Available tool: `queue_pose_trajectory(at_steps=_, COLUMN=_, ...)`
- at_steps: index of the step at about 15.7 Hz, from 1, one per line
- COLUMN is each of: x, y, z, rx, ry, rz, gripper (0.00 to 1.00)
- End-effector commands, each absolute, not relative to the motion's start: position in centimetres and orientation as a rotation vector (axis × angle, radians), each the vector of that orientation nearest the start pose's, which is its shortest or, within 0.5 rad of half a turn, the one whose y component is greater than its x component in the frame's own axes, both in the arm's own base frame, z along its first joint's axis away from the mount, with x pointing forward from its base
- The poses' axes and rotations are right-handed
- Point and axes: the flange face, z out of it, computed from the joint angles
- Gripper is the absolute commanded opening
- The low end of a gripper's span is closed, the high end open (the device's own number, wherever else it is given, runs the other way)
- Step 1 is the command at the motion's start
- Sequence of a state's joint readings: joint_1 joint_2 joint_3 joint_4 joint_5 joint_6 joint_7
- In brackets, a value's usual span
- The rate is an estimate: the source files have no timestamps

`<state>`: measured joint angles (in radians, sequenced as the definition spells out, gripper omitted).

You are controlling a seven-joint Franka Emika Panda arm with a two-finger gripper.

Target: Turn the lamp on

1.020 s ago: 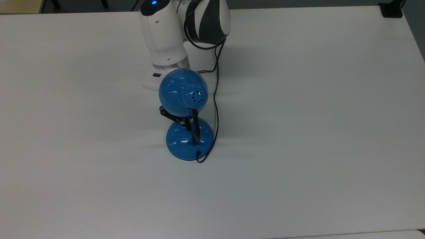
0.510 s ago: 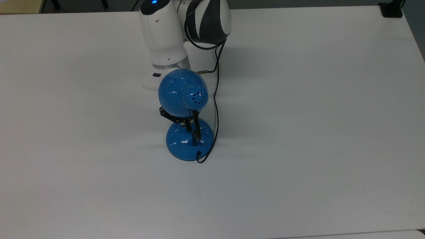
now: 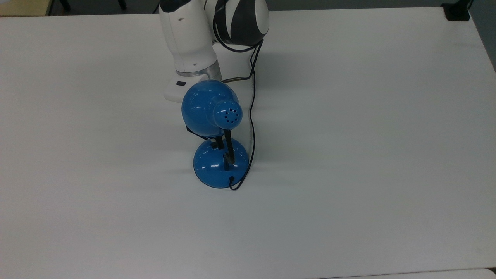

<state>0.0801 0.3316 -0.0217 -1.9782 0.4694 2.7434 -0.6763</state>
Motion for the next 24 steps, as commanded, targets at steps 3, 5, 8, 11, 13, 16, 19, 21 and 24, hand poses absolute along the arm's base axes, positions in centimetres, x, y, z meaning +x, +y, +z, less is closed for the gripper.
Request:
queue_pose_trajectory(at_steps=3, x=62.7, y=0.7, z=35.3, rx=-2.872, ry=-0.499, rz=-0.663, gripper=0.00)
queue_pose_trajectory(at_steps=5, x=62.8, y=0.7, z=35.0, rx=-2.874, ry=-0.504, rz=-0.659, gripper=0.00)
queue_pose_trajectory(at_steps=8, x=62.8, y=0.6, z=34.4, rx=-2.875, ry=-0.531, rz=-0.649, gripper=0.00)
queue_pose_trajectory(at_steps=11, x=62.9, y=0.6, z=34.1, rx=-2.878, ry=-0.531, rz=-0.646, gripper=0.00)
queue_pose_trajectory(at_steps=13, x=63.0, y=0.6, z=33.8, rx=-2.880, ry=-0.532, rz=-0.645, gripper=0.00)
queue_pose_trajectory(at_steps=16, x=63.1, y=0.5, z=33.3, rx=-2.883, ry=-0.536, rz=-0.637, gripper=0.00)
queue_pose_trajectory(at_steps=19, x=63.4, y=0.5, z=32.9, rx=-2.887, ry=-0.534, rz=-0.640, gripper=0.00)
queue_pose_trajectory(at_steps=21, x=63.7, y=0.3, z=32.3, rx=-2.894, ry=-0.529, rz=-0.648, gripper=0.00)
queue_pose_trajectory(at_steps=24, x=64.0, y=0.2, z=31.6, rx=-2.909, ry=-0.523, rz=-0.678, gripper=0.00)
